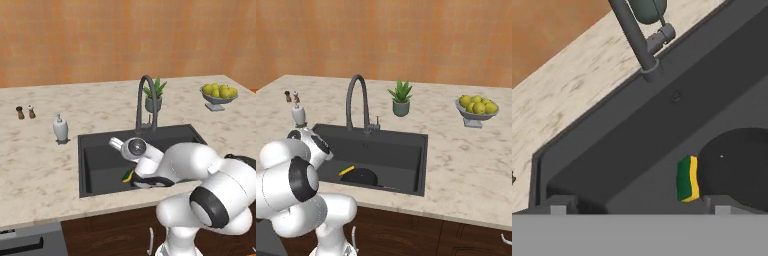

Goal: Pick the pan and sponge and place them into the sink. Then turn on the water.

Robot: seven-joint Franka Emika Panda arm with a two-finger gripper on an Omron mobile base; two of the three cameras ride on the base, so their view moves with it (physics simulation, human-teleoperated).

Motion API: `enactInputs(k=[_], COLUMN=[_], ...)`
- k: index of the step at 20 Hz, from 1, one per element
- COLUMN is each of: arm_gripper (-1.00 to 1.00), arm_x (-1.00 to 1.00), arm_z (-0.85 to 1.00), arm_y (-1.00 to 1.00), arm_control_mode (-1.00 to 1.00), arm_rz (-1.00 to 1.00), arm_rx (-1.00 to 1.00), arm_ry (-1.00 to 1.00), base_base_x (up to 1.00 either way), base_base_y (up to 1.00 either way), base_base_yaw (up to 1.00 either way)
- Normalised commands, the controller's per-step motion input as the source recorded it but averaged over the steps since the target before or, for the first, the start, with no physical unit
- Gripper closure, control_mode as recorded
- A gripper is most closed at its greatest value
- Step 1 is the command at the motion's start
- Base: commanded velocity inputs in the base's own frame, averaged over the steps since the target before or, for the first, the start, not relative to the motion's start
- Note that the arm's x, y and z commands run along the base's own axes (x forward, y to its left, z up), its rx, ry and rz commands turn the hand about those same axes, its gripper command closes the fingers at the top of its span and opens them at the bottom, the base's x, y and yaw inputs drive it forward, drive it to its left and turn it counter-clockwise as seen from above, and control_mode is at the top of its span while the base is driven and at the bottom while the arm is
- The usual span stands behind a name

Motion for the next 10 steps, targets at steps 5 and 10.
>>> enactInputs(k=[5,10], arm_gripper=[-1.00,-1.00], arm_x=[-0.14,-0.14], arm_z=[1.00,1.00], arm_y=[0.33,0.58], arm_control_mode=[-1.00,-1.00], arm_rz=[0.22,0.20], arm_rx=[-0.06,-0.06], arm_ry=[-0.10,0.00], base_base_x=[0.00,0.00], base_base_y=[0.00,0.00], base_base_yaw=[0.00,0.00])
